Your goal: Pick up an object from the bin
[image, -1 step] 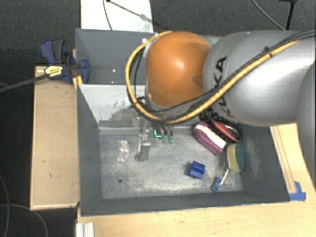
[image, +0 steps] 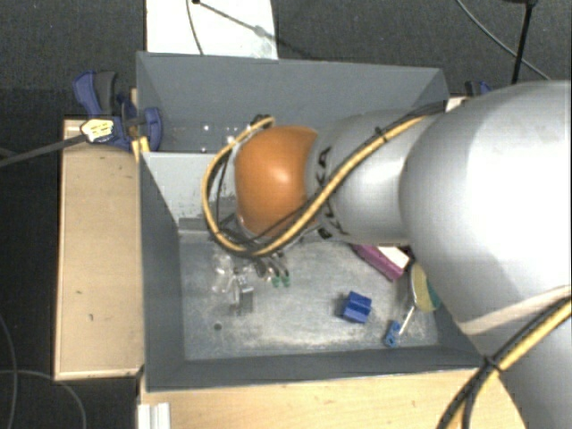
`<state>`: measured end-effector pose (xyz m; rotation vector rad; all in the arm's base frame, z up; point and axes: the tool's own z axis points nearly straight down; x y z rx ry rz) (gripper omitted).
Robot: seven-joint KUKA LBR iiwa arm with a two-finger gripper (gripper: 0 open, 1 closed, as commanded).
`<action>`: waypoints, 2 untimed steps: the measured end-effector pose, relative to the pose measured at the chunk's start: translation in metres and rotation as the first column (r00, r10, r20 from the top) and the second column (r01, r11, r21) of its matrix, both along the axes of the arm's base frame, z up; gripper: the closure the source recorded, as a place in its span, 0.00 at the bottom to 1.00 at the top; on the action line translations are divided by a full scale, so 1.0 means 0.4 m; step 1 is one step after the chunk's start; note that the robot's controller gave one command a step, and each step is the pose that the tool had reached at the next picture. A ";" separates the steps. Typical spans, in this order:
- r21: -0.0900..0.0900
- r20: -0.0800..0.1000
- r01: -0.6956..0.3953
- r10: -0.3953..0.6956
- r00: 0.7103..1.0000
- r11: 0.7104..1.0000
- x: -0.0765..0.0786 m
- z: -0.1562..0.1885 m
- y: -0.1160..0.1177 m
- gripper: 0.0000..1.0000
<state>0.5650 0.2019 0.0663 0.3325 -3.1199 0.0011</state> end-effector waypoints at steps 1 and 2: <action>0.002 0.011 -0.335 0.335 0.942 0.942 0.032 0.089 0.043 0.00; 0.000 0.010 -0.684 0.684 0.729 0.729 0.031 0.091 0.007 0.00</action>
Offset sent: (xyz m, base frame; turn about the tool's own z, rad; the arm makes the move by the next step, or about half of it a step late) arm 0.0110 0.0161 0.0337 -0.3419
